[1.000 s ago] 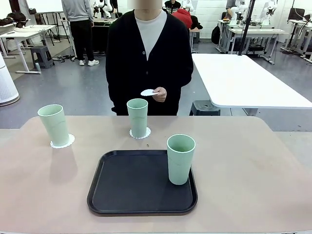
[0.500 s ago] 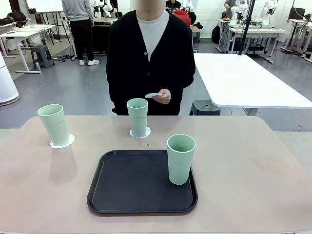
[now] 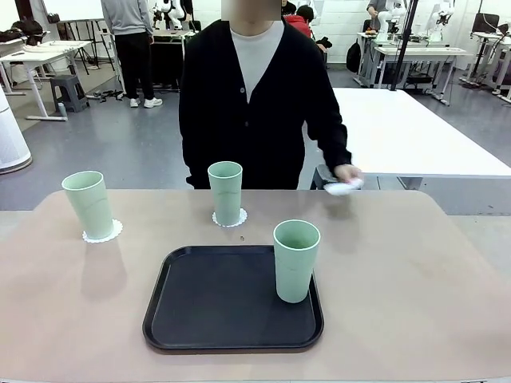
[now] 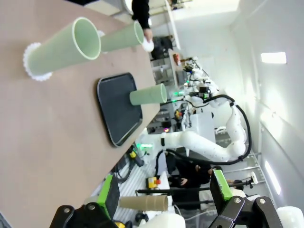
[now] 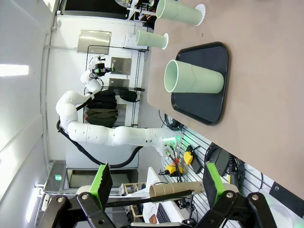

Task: Place coasters on the table and set cups on them.
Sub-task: Take one Reusable plastic cup from the Flat Tray and place it on a coaster set by the human.

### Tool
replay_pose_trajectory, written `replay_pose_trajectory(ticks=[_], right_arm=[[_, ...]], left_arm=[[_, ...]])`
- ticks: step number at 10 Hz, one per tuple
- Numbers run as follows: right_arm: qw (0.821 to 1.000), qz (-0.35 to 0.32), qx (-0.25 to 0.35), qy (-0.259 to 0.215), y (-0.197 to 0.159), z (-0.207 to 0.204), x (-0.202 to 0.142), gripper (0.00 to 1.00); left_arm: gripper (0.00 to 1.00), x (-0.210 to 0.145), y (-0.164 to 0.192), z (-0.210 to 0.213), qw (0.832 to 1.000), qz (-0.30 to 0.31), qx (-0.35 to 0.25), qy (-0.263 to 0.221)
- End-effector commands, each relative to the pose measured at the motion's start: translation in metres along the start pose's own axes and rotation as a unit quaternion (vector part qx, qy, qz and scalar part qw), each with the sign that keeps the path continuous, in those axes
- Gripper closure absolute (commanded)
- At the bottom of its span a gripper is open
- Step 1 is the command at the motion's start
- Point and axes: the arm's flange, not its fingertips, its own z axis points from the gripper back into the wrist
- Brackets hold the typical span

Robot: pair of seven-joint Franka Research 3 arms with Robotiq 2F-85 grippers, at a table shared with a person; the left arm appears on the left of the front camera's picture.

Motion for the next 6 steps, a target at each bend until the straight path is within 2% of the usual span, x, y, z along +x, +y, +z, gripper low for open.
replay_pose_trajectory(ticks=[1,6], right_arm=[[1.0,0.004,0.005,0.001,0.0002,0.0003,-0.0001,0.0],[1.0,0.004,0.005,0.001,0.0002,0.0003,-0.0001,0.0]], left_arm=[[0.0,0.0001,-0.0007,0.0011,1.0,0.002,-0.001,-0.005],[0.0,0.0001,-0.0007,0.0011,1.0,0.002,-0.001,-0.005]])
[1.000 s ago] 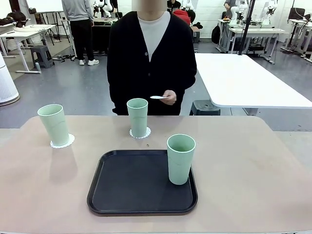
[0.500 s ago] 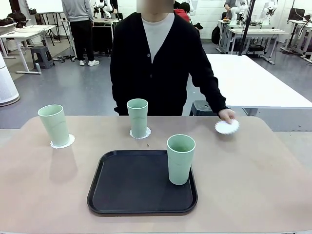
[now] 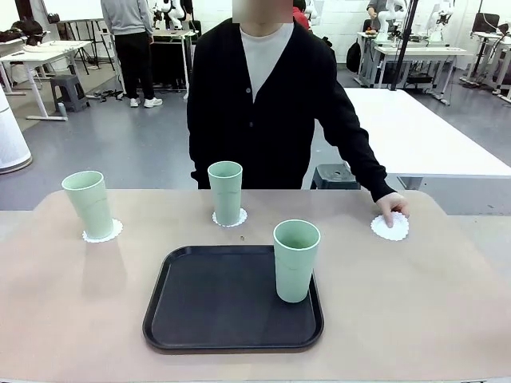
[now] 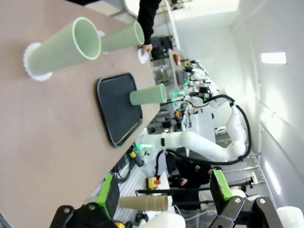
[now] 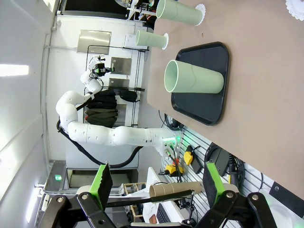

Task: Place coasters on the table and set cups on them.
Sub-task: Take one Reusable plastic cup from the Flat Tray and place it on a coaster set by the human.

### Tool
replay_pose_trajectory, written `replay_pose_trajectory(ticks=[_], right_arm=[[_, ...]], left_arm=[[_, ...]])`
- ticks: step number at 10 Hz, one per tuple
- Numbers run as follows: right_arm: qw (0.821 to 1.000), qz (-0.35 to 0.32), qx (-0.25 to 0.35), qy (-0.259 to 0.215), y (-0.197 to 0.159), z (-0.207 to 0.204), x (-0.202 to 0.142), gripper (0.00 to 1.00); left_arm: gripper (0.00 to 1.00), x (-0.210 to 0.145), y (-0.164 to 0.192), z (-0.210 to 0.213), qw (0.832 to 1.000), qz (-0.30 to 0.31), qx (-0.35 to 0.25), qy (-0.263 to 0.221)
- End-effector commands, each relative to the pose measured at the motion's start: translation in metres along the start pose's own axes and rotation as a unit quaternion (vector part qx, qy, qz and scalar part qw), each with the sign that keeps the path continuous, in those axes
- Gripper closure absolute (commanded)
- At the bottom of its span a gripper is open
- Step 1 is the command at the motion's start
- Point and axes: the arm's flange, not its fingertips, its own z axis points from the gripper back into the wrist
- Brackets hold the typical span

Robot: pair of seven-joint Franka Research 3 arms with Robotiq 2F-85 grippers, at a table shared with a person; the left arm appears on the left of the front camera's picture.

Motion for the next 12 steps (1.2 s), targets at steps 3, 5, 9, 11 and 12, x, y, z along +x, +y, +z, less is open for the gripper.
replay_pose_trajectory(ticks=[3,5,9,11,12], right_arm=[[1.0,0.004,0.005,0.001,0.0,0.0,0.0,0.0],[1.0,0.004,0.005,0.001,0.0,0.0,0.0,0.0],[0.997,0.053,-0.037,0.029,0.008,-0.002,0.015,0.0],[0.976,0.093,-0.195,0.022,0.033,-0.014,0.068,0.0],[0.966,0.094,-0.238,0.025,0.045,-0.021,0.091,0.0]], left_arm=[[0.0,0.0,-0.001,0.001,1.0,0.002,-0.001,-0.005],[0.0,0.0,-0.001,0.001,1.0,0.002,-0.001,-0.005],[0.0,0.0,-0.001,0.001,1.0,0.002,-0.001,-0.005],[0.0,0.0,-0.001,0.001,1.0,0.002,-0.001,-0.005],[0.0,0.0,-0.001,0.001,1.0,0.002,-0.001,-0.005]])
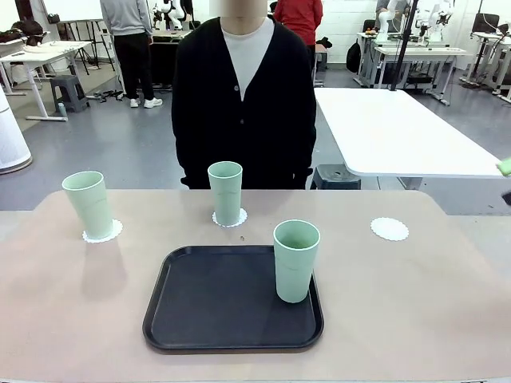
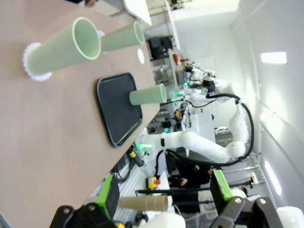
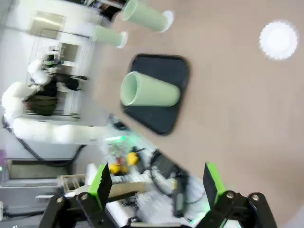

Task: Place coasters on the table and set cups on them.
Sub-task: Take one Reusable plastic cup from the Flat Tray and place it on a coaster set by the human.

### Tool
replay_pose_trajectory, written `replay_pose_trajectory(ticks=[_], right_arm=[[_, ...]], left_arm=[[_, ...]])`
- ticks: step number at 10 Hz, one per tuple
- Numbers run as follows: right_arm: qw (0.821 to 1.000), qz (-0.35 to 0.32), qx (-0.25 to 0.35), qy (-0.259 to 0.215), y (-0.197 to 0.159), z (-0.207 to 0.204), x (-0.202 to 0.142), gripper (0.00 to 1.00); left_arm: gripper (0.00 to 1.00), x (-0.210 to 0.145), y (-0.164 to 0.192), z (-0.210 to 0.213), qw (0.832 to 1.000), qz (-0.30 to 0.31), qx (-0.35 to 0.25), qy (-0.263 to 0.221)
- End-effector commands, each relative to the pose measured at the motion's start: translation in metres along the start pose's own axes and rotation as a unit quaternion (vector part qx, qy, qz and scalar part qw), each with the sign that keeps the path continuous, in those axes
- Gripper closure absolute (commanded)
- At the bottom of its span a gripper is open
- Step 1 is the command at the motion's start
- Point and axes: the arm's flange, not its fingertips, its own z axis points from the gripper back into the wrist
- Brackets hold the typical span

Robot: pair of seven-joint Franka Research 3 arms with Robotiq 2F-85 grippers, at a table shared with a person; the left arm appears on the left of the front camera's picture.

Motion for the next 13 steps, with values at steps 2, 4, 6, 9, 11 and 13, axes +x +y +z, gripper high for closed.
replay_pose_trajectory(ticks=[2,4,6,9,11,13], right_arm=[[0.983,0.147,-0.094,0.05,0.012,-0.026,0.057,0.0],[0.934,0.333,-0.066,0.116,0.03,-0.065,0.057,0.0],[0.9,0.378,-0.017,0.218,0.038,-0.101,0.05,0.0],[0.869,0.459,0.042,0.18,0.048,-0.119,0.036,0.0],[0.873,0.436,0.035,0.217,0.054,-0.123,0.039,0.0],[0.873,0.436,0.035,0.217,0.054,-0.123,0.039,0.0]], left_arm=[[0.0,0.0,-0.001,0.001,1.0,0.002,0.0,-0.005],[0.0,0.0,-0.001,0.001,1.0,0.002,0.0,-0.005],[0.0,0.0,-0.001,0.001,1.0,0.002,0.0,-0.005],[0.0,0.0,-0.001,0.001,1.0,0.002,0.0,-0.005],[0.0,0.0,-0.001,0.001,1.0,0.002,0.0,-0.005],[0.0,0.0,-0.001,0.001,1.0,0.002,0.0,-0.005]])
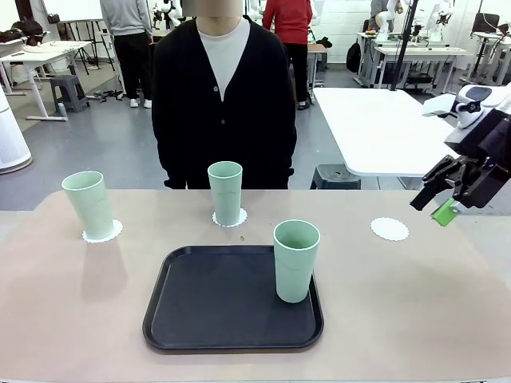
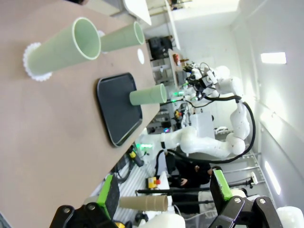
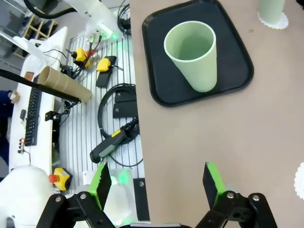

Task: Place coasters on the table and set cups on them.
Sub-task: Take one Reusable plastic cup from the Flat Tray and place it on a coaster set by the human.

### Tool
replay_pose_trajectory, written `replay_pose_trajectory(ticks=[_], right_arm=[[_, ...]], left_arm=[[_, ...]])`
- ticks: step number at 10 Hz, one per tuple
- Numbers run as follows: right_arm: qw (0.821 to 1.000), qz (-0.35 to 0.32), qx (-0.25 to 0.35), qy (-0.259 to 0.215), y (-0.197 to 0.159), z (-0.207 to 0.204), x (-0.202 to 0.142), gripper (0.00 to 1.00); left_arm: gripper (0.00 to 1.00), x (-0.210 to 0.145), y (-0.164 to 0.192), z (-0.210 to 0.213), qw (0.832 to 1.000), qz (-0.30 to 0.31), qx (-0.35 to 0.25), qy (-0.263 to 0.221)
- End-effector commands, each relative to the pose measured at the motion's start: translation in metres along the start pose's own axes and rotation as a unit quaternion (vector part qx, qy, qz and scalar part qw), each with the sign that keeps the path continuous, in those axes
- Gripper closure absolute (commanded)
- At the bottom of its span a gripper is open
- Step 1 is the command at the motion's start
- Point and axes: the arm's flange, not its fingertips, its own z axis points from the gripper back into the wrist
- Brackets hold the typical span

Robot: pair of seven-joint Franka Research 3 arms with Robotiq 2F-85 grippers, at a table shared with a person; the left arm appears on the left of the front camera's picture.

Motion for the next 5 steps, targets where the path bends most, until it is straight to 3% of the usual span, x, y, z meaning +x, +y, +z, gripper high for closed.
replay_pose_trajectory(ticks=[1,2,3,5], right_arm=[[1.0,0.002,-0.001,-0.003,0.0,0.001,0.0,0.0],[0.988,0.051,-0.112,-0.092,0.016,0.011,-0.012,0.0],[0.977,0.104,-0.132,-0.132,0.025,0.006,-0.026,0.0],[0.961,0.133,-0.158,-0.185,0.015,-0.02,-0.052,0.0]], left_arm=[[0.0,0.0,-0.001,0.001,1.0,0.002,0.0,-0.005],[0.0,0.0,-0.001,0.001,1.0,0.002,0.0,-0.005],[0.0,0.0,-0.001,0.001,1.0,0.002,0.0,-0.005],[0.0,0.0,-0.001,0.001,1.0,0.002,0.0,-0.005]])
